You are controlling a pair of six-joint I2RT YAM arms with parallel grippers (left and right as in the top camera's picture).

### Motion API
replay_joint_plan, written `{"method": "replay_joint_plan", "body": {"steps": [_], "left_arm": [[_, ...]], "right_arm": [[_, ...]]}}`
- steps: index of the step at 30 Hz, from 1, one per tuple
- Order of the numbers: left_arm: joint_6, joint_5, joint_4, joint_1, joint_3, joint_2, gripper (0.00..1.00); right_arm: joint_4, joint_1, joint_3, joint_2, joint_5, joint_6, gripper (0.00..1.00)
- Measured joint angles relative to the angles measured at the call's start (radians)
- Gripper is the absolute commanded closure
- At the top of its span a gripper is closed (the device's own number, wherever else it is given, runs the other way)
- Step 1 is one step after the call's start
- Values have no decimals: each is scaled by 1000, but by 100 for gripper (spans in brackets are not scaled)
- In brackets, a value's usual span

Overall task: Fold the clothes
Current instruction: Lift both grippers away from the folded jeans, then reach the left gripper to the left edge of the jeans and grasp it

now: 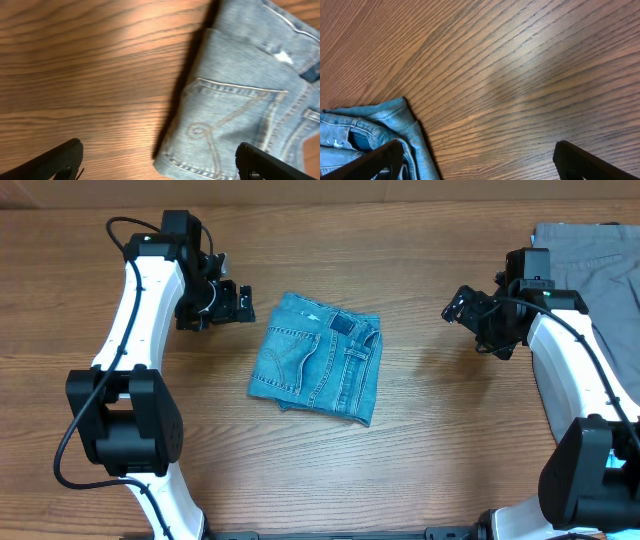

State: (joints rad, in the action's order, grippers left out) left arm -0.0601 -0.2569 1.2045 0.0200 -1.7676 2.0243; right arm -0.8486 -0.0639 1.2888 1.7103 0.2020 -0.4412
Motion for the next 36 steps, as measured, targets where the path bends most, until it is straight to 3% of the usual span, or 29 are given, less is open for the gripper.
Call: {"method": "replay_joint_plan", "body": {"steps": [36], "left_arm": [[146, -278, -136, -40, 178, 60, 0]], "right_arm": [[0, 0, 0, 0, 0, -1, 0]]}}
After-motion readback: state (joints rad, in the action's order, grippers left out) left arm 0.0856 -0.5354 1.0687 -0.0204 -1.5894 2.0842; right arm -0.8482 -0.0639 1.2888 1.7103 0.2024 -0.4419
